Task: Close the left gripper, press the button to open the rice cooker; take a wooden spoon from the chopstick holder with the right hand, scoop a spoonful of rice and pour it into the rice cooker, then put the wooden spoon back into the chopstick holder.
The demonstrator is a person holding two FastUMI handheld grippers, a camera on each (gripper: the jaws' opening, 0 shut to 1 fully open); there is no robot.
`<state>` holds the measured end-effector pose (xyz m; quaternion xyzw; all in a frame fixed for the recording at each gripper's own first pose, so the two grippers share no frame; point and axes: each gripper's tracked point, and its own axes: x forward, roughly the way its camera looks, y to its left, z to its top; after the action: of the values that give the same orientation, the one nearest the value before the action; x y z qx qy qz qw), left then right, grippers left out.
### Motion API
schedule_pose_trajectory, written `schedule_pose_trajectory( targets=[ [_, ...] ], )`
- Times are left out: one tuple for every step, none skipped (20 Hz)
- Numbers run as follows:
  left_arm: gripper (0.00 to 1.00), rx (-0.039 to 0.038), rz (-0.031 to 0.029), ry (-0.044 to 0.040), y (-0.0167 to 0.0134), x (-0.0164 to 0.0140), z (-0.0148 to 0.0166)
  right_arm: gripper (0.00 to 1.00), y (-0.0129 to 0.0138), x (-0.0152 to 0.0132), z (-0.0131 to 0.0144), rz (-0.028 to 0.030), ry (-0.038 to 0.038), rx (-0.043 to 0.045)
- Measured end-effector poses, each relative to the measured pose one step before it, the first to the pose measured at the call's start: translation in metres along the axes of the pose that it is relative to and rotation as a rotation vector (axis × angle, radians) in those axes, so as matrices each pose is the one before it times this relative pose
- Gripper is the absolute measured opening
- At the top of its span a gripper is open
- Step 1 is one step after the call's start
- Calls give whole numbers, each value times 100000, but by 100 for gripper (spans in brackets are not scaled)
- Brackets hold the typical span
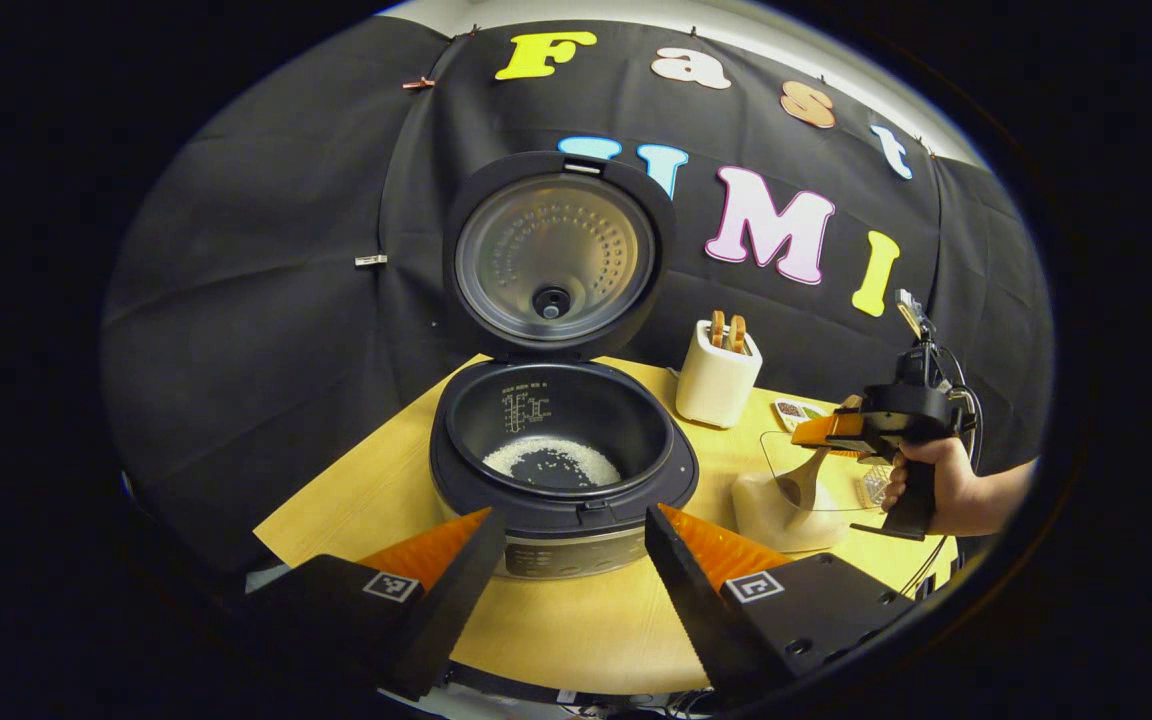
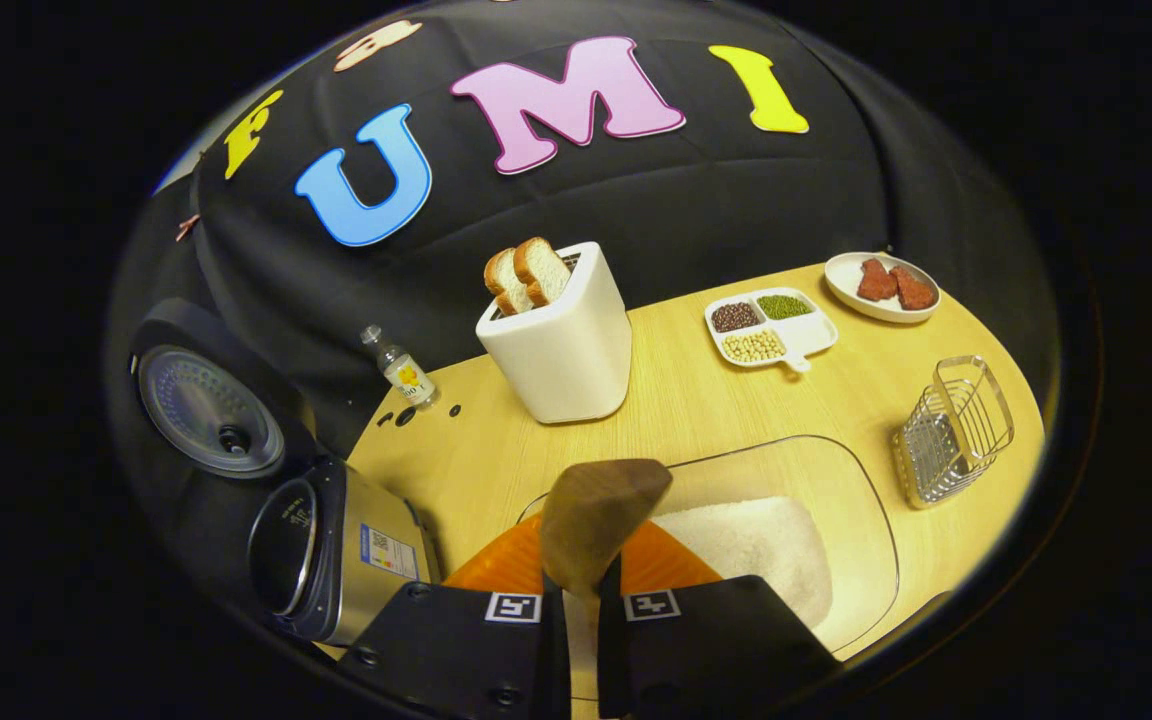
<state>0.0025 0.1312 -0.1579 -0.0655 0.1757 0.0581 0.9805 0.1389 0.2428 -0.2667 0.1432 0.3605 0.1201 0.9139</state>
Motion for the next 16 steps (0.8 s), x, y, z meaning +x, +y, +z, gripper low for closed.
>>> schedule_pose_trajectory(
  targets=[
    [95,121,-165,-14,-115,-58,-57,15,191,-64,-72,749,842,2488],
    [95,86,-41,-37,-43,-78,58,15,57,-151,-2,517,1057,2745],
    [95,-10,-13,-271,-37,-22,111,15,66,-192,78,817,826,2701],
    [95,-9,65,-397,-30,-83,141,10,126,-143,228,985,346,2333],
    [95,7,120,-208,-44,-37,-86,15,-137,17,240,352,-242,1134],
    [95,-53,175,29,-12,-17,41,15,-154,140,249,279,-309,726],
    [95,-219,122,140,-49,44,-79,15,-268,-56,136,121,-46,801],
    [95,-341,14,144,-12,-75,-34,15,-323,-76,125,52,-120,1715],
    [95,-289,-1,62,-152,25,-30,15,-534,-120,-24,-362,-48,3040],
    [95,49,-79,-108,-96,-93,141,15,-662,-63,122,-640,-17,3961],
    [95,452,49,-402,-99,-106,37,15,-733,-108,149,-856,-129,4333],
    [95,766,207,-416,-62,-84,216,15,-1042,-107,248,-1624,143,4345],
    [95,698,216,-421,69,-52,98,15,-611,-138,105,-1086,-93,1995],
    [96,624,313,-463,37,-118,229,15,-783,-55,345,-1511,-349,1949],
    [95,334,281,-215,15,-5,62,15,-719,-165,328,-1060,-517,1322],
    [95,6,120,-159,4,-94,119,15,-403,-175,472,-550,-876,924]
  ],
)
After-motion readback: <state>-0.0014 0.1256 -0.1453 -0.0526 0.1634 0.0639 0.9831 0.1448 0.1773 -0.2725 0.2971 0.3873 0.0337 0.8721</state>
